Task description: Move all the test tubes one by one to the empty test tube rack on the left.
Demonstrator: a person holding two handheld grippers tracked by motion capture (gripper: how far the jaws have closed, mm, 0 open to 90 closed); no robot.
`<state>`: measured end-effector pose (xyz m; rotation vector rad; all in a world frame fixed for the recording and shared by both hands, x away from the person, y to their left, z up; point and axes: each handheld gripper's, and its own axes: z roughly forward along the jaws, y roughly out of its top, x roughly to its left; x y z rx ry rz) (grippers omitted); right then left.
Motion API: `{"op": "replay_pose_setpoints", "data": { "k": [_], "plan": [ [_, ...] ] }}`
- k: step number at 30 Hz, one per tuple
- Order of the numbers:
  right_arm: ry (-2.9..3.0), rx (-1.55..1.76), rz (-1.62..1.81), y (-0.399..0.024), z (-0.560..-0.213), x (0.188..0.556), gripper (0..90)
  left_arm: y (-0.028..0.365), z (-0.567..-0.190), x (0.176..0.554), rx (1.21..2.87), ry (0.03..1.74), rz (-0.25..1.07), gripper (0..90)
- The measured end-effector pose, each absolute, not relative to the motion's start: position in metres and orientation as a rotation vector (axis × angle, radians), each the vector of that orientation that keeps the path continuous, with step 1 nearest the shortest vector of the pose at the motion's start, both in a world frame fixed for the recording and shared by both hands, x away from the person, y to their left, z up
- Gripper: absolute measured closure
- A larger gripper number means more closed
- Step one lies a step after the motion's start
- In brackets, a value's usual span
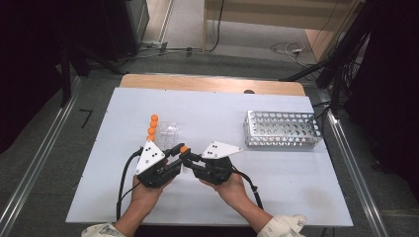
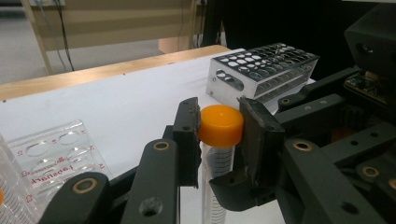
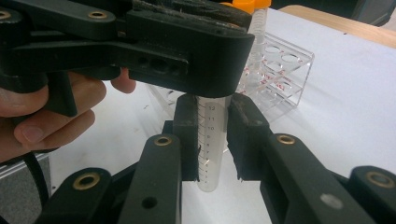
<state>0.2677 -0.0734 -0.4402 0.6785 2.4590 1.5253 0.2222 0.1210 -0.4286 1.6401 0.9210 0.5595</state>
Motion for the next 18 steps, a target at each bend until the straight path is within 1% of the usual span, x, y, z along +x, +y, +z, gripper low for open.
{"op": "replay_pose_setpoints", "data": {
  "k": [3,4,6,9,10,12,16,18],
  "plan": [
    [2.458,0.676,1.531,-0.074,-0.440,0.267,71.4,0.121,-0.428,0.221,1.637,0.919,0.562,69.9],
    [2.457,0.674,1.536,-0.074,-0.440,0.267,68.0,0.122,-0.427,0.222,1.639,0.917,0.555,70.1],
    [2.452,0.669,1.547,-0.074,-0.440,0.267,56.3,0.123,-0.426,0.221,1.634,0.911,0.564,70.2],
    [2.442,0.699,1.523,-0.075,-0.439,0.268,34.5,0.129,-0.422,0.221,1.612,0.918,0.569,70.3],
    [2.434,0.705,1.512,-0.076,-0.439,0.269,32.8,0.132,-0.420,0.221,1.606,0.925,0.574,70.3],
    [2.413,0.717,1.501,-0.079,-0.439,0.270,24.8,0.139,-0.417,0.222,1.588,0.942,0.579,70.3],
    [2.385,0.768,1.473,-0.088,-0.439,0.275,19.3,0.152,-0.409,0.223,1.558,0.971,0.597,70.3],
    [2.374,0.798,1.457,-0.095,-0.439,0.277,18.7,0.159,-0.405,0.223,1.539,0.986,0.609,70.3]
  ]
}}
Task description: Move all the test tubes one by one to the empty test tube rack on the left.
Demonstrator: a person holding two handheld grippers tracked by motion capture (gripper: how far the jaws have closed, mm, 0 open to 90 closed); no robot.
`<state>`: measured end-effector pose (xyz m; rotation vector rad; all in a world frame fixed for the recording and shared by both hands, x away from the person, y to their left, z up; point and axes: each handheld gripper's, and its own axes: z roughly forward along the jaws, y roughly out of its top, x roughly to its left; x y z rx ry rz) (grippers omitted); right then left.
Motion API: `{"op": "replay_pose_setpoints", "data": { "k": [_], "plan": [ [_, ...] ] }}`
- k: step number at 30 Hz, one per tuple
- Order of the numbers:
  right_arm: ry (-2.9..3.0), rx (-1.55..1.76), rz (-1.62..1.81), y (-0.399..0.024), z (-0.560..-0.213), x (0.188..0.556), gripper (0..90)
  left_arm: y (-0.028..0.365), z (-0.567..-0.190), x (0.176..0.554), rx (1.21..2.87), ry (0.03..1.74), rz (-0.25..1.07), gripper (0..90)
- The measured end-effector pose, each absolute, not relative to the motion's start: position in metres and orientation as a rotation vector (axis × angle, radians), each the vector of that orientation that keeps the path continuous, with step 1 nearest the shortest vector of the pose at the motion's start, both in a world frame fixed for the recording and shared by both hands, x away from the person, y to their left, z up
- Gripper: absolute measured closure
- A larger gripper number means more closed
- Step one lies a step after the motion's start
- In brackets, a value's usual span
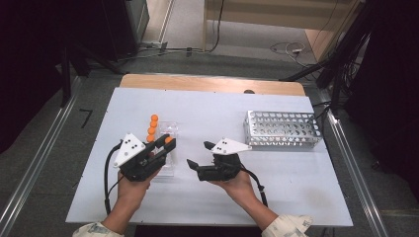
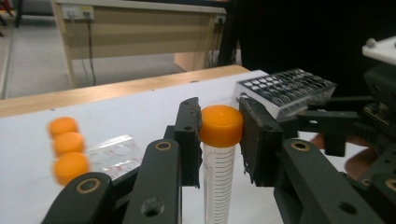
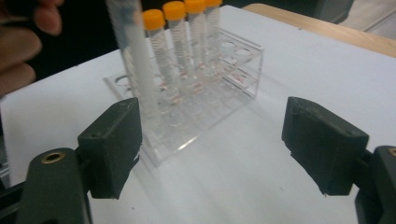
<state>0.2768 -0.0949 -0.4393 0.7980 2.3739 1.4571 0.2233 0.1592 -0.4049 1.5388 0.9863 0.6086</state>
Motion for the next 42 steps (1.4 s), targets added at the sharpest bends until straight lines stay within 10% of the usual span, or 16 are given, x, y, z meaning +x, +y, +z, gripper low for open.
{"op": "replay_pose_setpoints", "data": {
  "k": [42],
  "plan": [
    [2.304,0.883,1.419,-0.139,-0.437,0.278,19.7,0.188,-0.433,0.225,1.563,1.131,0.850,70.1]
  ]
}}
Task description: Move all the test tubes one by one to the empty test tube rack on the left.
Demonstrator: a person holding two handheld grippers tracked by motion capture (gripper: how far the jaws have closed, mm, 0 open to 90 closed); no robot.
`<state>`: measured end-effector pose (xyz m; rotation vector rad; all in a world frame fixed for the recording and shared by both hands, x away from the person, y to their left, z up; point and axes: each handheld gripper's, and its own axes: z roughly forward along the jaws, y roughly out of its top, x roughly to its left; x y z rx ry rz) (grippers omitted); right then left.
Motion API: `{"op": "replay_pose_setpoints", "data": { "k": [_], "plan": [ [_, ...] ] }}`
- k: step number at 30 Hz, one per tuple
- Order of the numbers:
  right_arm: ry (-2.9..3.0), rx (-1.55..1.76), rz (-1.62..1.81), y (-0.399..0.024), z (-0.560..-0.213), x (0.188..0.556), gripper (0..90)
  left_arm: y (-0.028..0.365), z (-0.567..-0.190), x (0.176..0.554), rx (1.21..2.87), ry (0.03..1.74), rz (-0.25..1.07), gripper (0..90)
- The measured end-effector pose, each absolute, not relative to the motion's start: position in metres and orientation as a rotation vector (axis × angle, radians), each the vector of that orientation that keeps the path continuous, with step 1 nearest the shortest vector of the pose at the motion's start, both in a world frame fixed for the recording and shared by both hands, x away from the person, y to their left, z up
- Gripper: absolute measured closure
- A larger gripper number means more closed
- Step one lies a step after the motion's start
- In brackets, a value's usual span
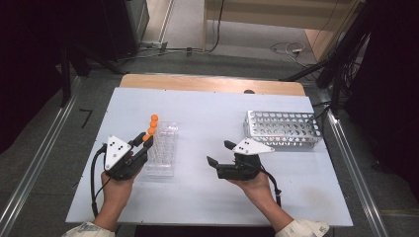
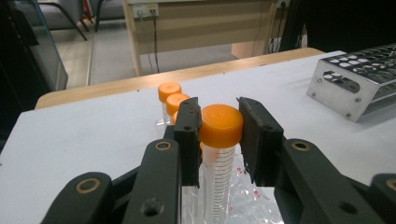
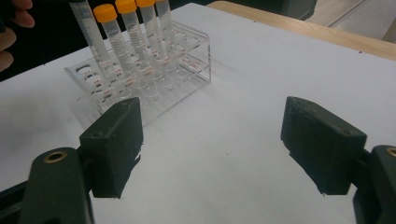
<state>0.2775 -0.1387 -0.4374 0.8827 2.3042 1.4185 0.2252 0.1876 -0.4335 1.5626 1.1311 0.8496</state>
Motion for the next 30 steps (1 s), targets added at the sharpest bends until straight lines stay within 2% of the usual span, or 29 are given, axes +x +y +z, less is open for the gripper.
{"op": "replay_pose_setpoints", "data": {
  "k": [22,27,30],
  "plan": [
    [2.306,0.891,1.419,-0.139,-0.438,0.278,19.9,0.186,-0.451,0.226,1.588,1.205,0.809,68.6],
    [2.307,0.893,1.417,-0.139,-0.439,0.278,19.9,0.186,-0.451,0.226,1.576,1.207,0.792,62.3],
    [2.310,0.893,1.417,-0.138,-0.439,0.278,19.8,0.184,-0.450,0.225,1.577,1.214,0.801,48.2]
  ]
}}
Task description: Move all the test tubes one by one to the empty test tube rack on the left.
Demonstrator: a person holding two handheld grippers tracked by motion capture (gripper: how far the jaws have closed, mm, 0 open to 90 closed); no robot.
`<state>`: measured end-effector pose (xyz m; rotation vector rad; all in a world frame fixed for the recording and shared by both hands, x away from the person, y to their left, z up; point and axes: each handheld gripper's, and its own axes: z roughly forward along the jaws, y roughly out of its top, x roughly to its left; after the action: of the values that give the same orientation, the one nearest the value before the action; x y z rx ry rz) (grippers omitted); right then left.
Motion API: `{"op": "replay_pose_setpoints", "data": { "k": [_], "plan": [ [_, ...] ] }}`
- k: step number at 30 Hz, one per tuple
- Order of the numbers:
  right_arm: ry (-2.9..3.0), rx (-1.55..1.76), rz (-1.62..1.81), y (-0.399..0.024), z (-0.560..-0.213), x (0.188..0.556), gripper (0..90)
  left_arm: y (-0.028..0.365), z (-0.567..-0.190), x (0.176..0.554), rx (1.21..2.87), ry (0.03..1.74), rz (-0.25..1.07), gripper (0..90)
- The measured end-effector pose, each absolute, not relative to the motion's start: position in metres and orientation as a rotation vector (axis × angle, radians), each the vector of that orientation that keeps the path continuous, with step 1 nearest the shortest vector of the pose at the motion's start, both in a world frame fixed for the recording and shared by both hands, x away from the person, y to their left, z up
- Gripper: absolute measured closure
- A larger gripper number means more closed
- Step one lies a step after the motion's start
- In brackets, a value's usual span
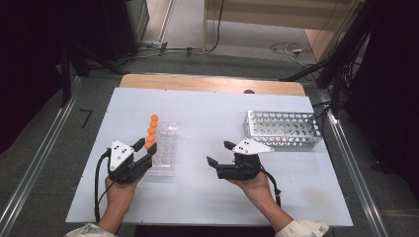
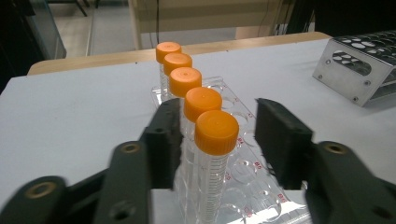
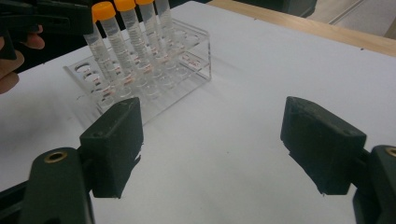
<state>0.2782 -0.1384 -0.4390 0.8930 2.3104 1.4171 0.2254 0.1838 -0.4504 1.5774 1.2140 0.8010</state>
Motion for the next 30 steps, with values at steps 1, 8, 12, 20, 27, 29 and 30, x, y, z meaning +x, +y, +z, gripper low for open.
{"op": "replay_pose_setpoints", "data": {
  "k": [1,8,12,20,27,29,30],
  "plan": [
    [2.310,0.893,1.417,-0.138,-0.439,0.278,19.9,0.183,-0.450,0.225,1.577,1.216,0.801,43.6],
    [2.297,0.909,1.416,-0.142,-0.439,0.280,19.8,0.184,-0.448,0.220,1.543,1.222,0.786,28.8],
    [2.279,0.913,1.417,-0.146,-0.437,0.280,19.9,0.185,-0.448,0.218,1.538,1.231,0.785,26.9],
    [2.227,0.965,1.409,-0.164,-0.435,0.283,19.8,0.192,-0.448,0.217,1.525,1.247,0.776,24.4],
    [2.189,0.999,1.401,-0.180,-0.432,0.284,19.2,0.198,-0.449,0.215,1.523,1.259,0.781,21.3],
    [2.173,1.017,1.395,-0.187,-0.431,0.284,18.9,0.201,-0.450,0.215,1.515,1.269,0.791,21.3],
    [2.166,1.025,1.393,-0.191,-0.431,0.284,18.7,0.203,-0.449,0.214,1.513,1.274,0.797,21.2]
  ]
}}
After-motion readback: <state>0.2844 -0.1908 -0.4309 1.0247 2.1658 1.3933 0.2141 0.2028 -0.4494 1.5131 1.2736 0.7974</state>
